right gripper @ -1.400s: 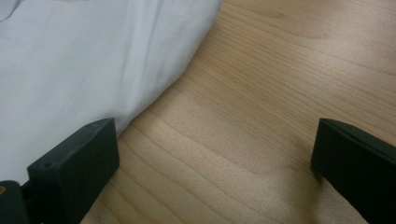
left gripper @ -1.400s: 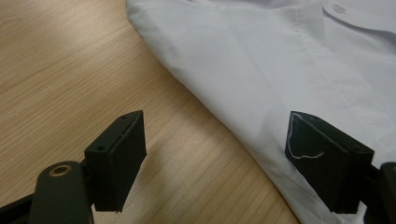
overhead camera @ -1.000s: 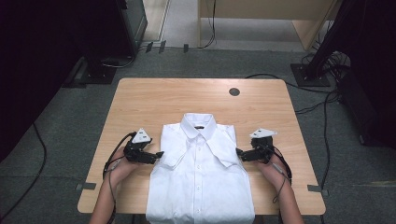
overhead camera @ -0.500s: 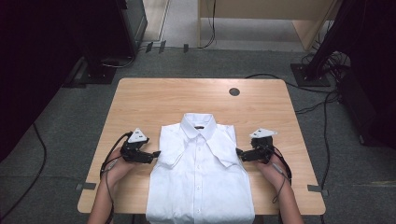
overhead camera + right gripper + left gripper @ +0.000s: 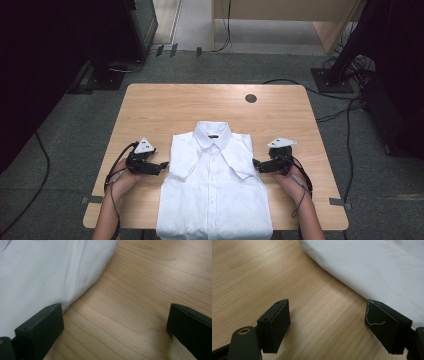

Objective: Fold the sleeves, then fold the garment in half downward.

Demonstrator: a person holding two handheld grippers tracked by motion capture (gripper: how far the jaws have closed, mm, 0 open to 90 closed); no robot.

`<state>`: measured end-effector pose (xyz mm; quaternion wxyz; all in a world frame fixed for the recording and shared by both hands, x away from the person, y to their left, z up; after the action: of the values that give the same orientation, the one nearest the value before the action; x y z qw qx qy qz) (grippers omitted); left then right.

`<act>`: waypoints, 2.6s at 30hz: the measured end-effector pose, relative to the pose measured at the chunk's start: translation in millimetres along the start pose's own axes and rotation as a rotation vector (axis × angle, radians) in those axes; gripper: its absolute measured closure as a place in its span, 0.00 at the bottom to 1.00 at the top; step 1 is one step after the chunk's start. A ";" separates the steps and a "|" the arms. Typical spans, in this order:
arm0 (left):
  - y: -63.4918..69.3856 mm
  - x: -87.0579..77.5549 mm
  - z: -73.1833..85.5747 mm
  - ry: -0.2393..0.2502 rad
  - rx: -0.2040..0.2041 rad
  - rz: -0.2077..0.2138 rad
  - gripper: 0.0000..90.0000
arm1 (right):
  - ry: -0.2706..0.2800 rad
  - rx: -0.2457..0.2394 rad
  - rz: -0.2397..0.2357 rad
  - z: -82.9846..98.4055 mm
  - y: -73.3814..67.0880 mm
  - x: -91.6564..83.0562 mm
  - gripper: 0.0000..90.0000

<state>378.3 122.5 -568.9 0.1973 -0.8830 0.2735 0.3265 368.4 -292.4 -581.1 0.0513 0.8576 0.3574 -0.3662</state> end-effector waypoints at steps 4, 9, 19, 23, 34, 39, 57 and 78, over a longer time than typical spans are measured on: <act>-2.8 -0.1 1.2 0.006 -0.010 -0.005 0.23 | 0.000 0.000 0.000 0.0 0.0 0.0 0.01; -7.2 0.3 2.7 0.022 -0.022 -0.015 0.23 | 0.000 -0.001 -0.001 0.0 -0.2 0.1 0.01; -15.1 1.3 4.7 0.036 -0.048 -0.038 0.23 | 0.000 -0.001 -0.002 0.0 -0.1 0.0 0.01; -18.9 2.2 4.5 0.032 -0.065 -0.057 0.23 | 0.000 -0.001 -0.002 -0.1 0.0 0.1 0.01; -20.2 10.6 -3.3 0.029 -0.086 -0.077 0.23 | 0.017 -0.009 -0.003 -4.2 3.3 1.2 0.09; -18.7 12.3 -5.3 0.031 -0.088 -0.074 0.23 | 0.038 -0.005 0.005 -8.0 4.0 2.3 0.20; -2.2 23.5 -28.7 0.051 -0.075 -0.061 0.37 | 0.102 -0.001 0.021 -28.7 4.2 2.9 0.48; 19.8 25.7 -47.6 0.069 -0.047 -0.043 0.33 | 0.093 -0.030 0.000 -38.6 -9.4 7.0 0.49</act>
<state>404.9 73.0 -556.2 0.1739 -0.9037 0.2536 0.2978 388.5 -268.0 -556.1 0.0475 0.8729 0.3648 -0.3205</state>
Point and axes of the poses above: each handheld gripper's, and its own axes: x roughly forward along the jaws, z roughly out of its underside, y roughly to its right, the point moved 7 cm from there along x, roughly forward along the jaws, and after that the axes turned 13 degrees about -z, right-handed, at the moved point
